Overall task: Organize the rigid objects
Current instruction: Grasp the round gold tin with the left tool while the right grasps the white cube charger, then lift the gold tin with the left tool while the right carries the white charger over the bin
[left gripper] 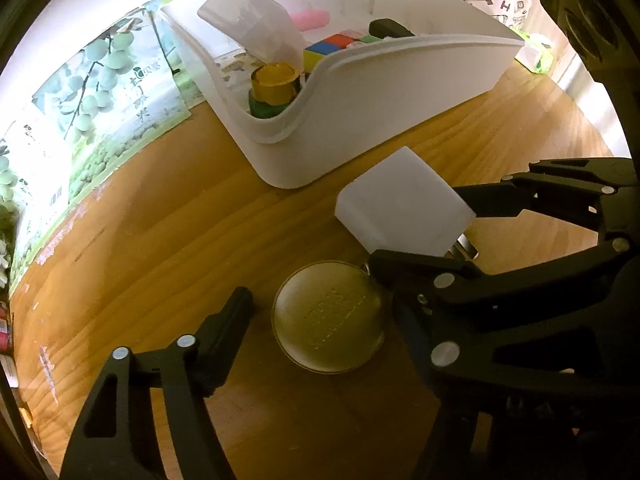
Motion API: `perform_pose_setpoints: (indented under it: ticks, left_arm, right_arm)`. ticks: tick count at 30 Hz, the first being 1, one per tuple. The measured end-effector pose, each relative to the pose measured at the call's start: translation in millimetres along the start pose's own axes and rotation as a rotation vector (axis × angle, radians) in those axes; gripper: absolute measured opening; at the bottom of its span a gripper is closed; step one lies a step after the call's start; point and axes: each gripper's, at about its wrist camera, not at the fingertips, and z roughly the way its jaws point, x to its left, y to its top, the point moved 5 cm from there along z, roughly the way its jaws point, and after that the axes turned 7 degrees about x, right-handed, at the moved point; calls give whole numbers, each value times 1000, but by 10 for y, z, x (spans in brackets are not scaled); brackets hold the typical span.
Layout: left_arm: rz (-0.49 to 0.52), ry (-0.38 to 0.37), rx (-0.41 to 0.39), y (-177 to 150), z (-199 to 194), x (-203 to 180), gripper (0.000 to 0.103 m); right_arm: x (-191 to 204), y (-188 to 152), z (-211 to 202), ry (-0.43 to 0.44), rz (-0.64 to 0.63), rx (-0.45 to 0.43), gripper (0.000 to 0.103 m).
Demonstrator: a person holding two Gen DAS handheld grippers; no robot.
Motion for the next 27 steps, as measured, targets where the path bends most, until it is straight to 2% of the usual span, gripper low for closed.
perform_pose_setpoints:
  ticks: [4,17,27]
  left_arm:
    - [4,7,-15,1,-23,15,59]
    - [11,9,-10,-57,-49,21,59]
    - [-22,64,12,-224,-105,119,59]
  right_arm:
    - [3,6,-9,3,1,-5,57]
    - [-44,-9,-24,-4,22,1,57]
    - [-158,-64,-52,-4,68,7,57]
